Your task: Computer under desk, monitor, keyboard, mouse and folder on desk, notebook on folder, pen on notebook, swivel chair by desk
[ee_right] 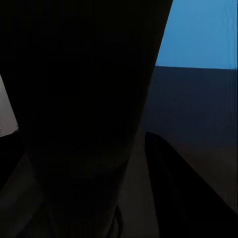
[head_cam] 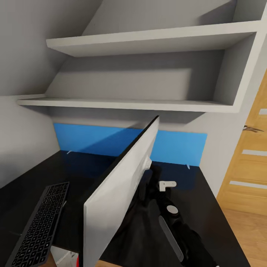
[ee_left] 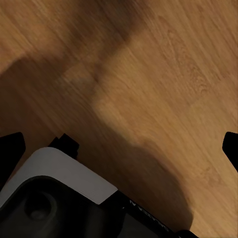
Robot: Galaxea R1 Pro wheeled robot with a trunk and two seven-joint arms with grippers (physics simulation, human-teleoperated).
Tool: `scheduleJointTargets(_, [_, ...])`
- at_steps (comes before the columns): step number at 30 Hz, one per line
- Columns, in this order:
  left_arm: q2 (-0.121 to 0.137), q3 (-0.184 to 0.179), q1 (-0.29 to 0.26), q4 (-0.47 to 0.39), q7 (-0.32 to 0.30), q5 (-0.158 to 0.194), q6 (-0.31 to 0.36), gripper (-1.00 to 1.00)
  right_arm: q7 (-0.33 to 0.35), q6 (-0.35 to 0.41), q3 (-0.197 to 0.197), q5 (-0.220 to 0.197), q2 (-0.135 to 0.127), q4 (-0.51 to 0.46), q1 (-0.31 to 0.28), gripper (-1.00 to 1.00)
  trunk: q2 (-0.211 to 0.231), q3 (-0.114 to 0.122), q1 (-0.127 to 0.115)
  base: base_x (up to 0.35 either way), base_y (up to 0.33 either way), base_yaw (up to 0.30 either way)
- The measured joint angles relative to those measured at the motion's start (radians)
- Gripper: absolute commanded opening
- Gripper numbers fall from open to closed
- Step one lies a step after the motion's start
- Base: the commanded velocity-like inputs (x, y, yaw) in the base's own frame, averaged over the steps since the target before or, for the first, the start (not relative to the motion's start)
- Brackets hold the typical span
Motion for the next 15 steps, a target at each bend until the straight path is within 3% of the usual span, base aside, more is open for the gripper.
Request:
scheduleJointTargets(4, [0.000, 0.000, 0.000, -0.001, 0.000, 0.000, 0.000, 1.00, 0.005, 0.003, -0.032, -0.008, -0.001, -0.023, -0.002, -1.00, 0.000, 0.000, 0.000, 0.000, 0.000, 0.000])
scheduleJointTargets(8, [0.000, 0.000, 0.000, -0.001, 0.000, 0.000, 0.000, 1.00, 0.023, 0.001, -0.040, -0.014, -0.001, -0.025, -0.010, -1.00, 0.000, 0.000, 0.000, 0.000, 0.000, 0.000])
scheduleJointTargets(15, [0.000, 0.000, 0.000, -0.003, 0.000, 0.000, 0.000, 1.00, 0.155, 0.006, -0.049, -0.006, -0.013, -0.025, -0.027, -1.00, 0.000, 0.000, 0.000, 0.000, 0.000, 0.000])
